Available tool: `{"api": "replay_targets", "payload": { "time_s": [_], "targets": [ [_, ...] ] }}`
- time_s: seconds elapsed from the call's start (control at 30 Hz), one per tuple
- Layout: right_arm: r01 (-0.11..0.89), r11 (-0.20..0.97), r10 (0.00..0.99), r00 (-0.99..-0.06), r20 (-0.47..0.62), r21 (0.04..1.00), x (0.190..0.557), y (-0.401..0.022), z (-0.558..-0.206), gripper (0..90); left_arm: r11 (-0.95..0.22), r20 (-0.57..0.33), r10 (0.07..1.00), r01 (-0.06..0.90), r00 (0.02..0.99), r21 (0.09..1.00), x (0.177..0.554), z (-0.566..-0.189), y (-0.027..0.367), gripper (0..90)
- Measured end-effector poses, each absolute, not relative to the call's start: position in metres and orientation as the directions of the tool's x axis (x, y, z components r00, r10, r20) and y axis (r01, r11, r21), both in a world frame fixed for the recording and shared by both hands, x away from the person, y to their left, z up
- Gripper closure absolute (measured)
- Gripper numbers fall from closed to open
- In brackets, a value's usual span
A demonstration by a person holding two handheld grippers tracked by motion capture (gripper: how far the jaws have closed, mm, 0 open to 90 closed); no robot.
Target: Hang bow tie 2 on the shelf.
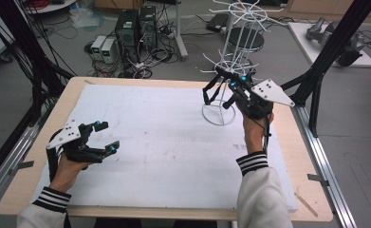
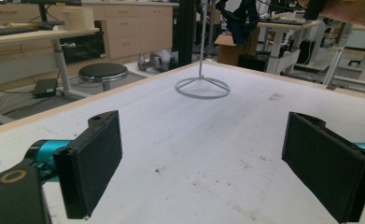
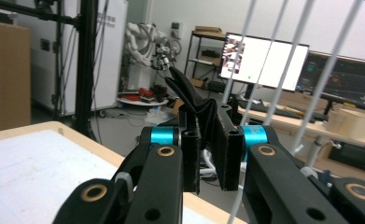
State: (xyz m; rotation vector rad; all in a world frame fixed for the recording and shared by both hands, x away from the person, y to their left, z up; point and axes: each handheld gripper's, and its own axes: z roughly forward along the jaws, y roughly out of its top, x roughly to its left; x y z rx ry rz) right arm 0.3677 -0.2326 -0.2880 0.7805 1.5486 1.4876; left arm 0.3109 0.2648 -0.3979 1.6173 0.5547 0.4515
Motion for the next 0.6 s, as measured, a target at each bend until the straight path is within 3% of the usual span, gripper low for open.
{"api": "replay_targets", "payload": {
  "time_s": [0.6],
  "targets": [
    [-0.04,0.115,0.912,-0.391,-0.122,0.993,0.3735,-0.2359,-0.2925,83.0,-0.045,-0.028,0.591,0.067,0.806,0.997,0.3069,-0.3954,0.2634,12.5]
  ]
}}
